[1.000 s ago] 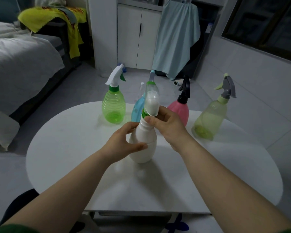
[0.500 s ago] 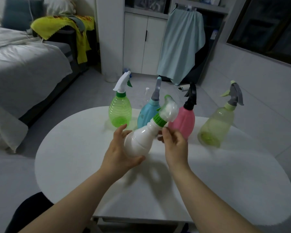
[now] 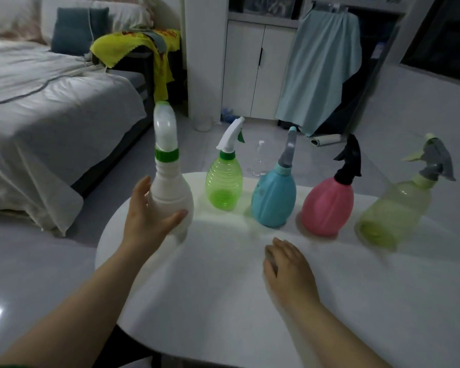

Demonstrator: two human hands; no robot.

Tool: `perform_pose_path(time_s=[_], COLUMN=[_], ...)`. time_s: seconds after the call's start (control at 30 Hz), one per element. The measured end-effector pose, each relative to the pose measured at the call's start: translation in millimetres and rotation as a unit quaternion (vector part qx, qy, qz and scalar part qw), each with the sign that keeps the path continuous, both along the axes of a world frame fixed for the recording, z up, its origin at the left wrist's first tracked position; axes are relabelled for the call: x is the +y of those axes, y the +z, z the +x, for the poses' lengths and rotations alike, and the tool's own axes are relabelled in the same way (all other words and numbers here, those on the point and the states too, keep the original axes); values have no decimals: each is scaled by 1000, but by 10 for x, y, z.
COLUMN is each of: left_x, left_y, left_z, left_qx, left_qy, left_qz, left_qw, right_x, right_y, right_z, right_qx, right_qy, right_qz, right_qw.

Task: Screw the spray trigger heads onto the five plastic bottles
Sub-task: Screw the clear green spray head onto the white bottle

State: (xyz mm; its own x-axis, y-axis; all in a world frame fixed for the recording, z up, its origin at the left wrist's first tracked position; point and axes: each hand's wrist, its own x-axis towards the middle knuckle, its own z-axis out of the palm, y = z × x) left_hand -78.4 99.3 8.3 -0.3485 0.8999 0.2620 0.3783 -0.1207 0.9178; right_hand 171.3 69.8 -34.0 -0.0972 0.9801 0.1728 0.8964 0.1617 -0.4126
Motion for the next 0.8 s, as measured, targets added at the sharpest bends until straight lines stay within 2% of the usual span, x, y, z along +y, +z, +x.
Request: perform_pose_path(time_s=[0.13, 0.37, 0.8], left_x=[267, 757, 837], left_y=[42, 84, -86], left_z=[-88, -121, -161], left_qx=[-20, 4, -24], left_qy=[25, 31, -48], left_qz=[8, -13, -81], left_qw=[999, 999, 995], right_x=[-12, -9, 3], right_y=[-3, -13, -10], right_z=[5, 13, 10], right_qx=[-10, -6, 0], right_qy=[-2, -10, -10], right_qz=[-9, -4, -1], right_qw=[1000, 1000, 1000])
